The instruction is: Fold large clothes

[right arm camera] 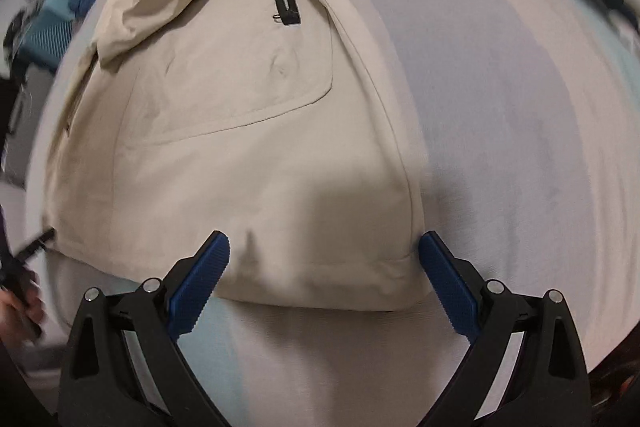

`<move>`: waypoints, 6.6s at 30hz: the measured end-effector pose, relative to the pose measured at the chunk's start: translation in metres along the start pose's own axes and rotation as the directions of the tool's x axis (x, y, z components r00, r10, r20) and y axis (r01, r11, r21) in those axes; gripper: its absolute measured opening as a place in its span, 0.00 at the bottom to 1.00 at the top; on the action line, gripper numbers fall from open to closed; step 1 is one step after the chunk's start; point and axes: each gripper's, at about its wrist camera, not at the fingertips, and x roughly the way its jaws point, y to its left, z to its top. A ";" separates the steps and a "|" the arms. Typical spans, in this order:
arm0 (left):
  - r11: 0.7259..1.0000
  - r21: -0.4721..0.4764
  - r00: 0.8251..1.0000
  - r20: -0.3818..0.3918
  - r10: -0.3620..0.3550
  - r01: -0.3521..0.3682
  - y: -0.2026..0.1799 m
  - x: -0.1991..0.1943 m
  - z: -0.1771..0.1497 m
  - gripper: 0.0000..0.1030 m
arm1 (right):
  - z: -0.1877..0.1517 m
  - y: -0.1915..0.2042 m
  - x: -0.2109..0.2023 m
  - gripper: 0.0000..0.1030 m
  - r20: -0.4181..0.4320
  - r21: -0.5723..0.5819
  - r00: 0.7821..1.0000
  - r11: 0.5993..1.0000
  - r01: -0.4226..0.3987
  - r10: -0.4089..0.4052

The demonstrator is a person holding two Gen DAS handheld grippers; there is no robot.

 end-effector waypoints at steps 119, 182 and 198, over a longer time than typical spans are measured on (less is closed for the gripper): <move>0.979 0.029 0.946 0.267 0.185 -0.200 -0.094 0.041 0.540 0.94 | 0.554 0.088 0.052 0.66 0.159 0.048 0.974 0.984 -0.173 0.163; 0.969 0.248 0.975 0.215 -0.065 0.010 -0.223 0.104 0.279 0.94 | 0.294 0.037 0.119 0.93 0.155 0.381 0.953 0.875 -0.299 0.259; 0.974 0.222 0.968 0.251 -0.020 -0.038 -0.215 0.088 0.284 0.19 | 0.288 0.034 0.135 0.73 0.194 0.453 0.913 0.793 -0.408 0.359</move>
